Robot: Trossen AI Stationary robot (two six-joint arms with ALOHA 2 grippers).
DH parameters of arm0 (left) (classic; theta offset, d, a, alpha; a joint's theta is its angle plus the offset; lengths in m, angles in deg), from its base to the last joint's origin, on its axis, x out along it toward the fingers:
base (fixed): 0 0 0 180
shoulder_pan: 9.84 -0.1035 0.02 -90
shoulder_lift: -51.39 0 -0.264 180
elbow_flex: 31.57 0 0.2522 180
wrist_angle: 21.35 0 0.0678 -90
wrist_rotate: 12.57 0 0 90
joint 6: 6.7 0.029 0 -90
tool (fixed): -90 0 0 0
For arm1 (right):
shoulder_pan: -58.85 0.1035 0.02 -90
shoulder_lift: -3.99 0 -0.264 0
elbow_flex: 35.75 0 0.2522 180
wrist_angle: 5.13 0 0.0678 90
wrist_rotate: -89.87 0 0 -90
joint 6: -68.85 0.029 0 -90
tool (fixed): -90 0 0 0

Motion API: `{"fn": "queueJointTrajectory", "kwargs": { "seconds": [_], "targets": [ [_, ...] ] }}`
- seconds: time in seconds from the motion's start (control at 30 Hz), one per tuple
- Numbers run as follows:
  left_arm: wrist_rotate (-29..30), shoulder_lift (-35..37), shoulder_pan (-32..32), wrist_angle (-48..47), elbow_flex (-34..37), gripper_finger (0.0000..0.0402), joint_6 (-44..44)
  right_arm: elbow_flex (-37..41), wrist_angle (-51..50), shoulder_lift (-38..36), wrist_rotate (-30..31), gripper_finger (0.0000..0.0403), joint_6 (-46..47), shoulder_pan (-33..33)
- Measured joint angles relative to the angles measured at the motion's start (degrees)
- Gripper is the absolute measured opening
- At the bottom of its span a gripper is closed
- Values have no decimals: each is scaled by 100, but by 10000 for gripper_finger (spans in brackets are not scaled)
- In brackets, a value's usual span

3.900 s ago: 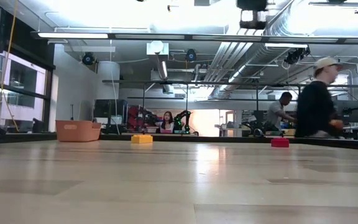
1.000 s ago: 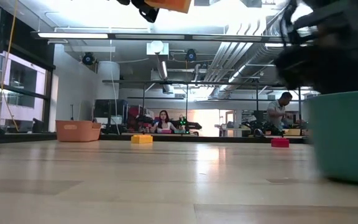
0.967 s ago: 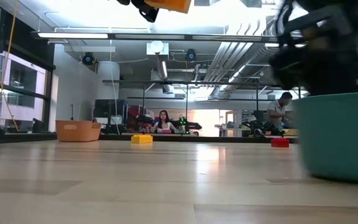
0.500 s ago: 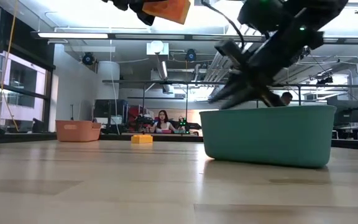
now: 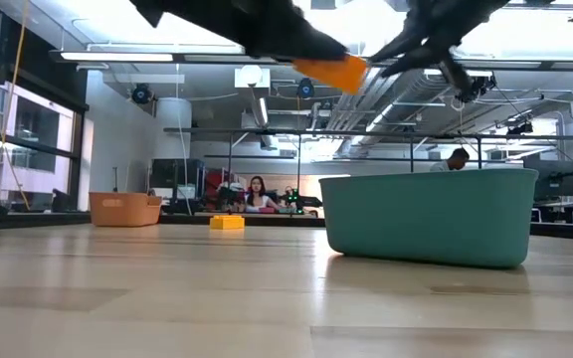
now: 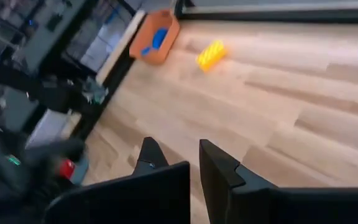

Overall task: Sort blocks
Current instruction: Put the yellow game piece into the right blue bin

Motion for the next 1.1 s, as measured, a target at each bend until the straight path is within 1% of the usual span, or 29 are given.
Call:
{"fn": "queueJointTrajectory", "kwargs": {
  "seconds": [0.1, 0.13, 0.3, 0.4, 0.5, 0.6, 0.73, 0.8, 0.87, 0.93, 1.03, 1.1],
  "targets": [
    [-54, -487, 14, 17, -355, 74, -8, -90, -290, -419, 303, 0, 2, 35],
    [-65, -635, 28, 22, -446, 82, -45, -90, -317, -534, 369, 0, 0, 52],
    [-48, -1068, 51, 52, -662, 165, -502, -87, -428, -779, 489, 0, 8, 150],
    [-44, -1077, 42, 76, -670, 208, -768, -83, -443, -777, 491, 0, 17, 212],
    [-44, -901, 12, -145, -668, 239, -892, -82, -529, -768, 424, 0, 64, 260],
    [-44, -405, -95, -860, -669, 255, -911, -81, -760, -738, -24, 0, 219, 290],
    [-39, 417, -462, -2198, -556, 256, -1239, -77, -1130, -508, -971, 0, 347, 499],
    [-49, 883, -724, -2459, -302, 254, -1423, -77, -1211, -308, -1484, 0, 348, 716],
    [-73, 1444, -984, -2412, 151, 251, -1697, -77, -1281, -87, -2051, 0, 353, 1002],
    [-74, 2024, -1217, -2089, 697, 250, -2077, -77, -1502, 132, -2458, 2, 524, 1376],
    [-82, 2880, -1428, -1449, 1554, 250, -2785, -75, -2077, 350, -2849, 12, 814, 1985],
    [-88, 3361, -1487, -1026, 2049, 250, -3209, -75, -2508, 427, -2936, 25, 1085, 2418]
  ]
}}
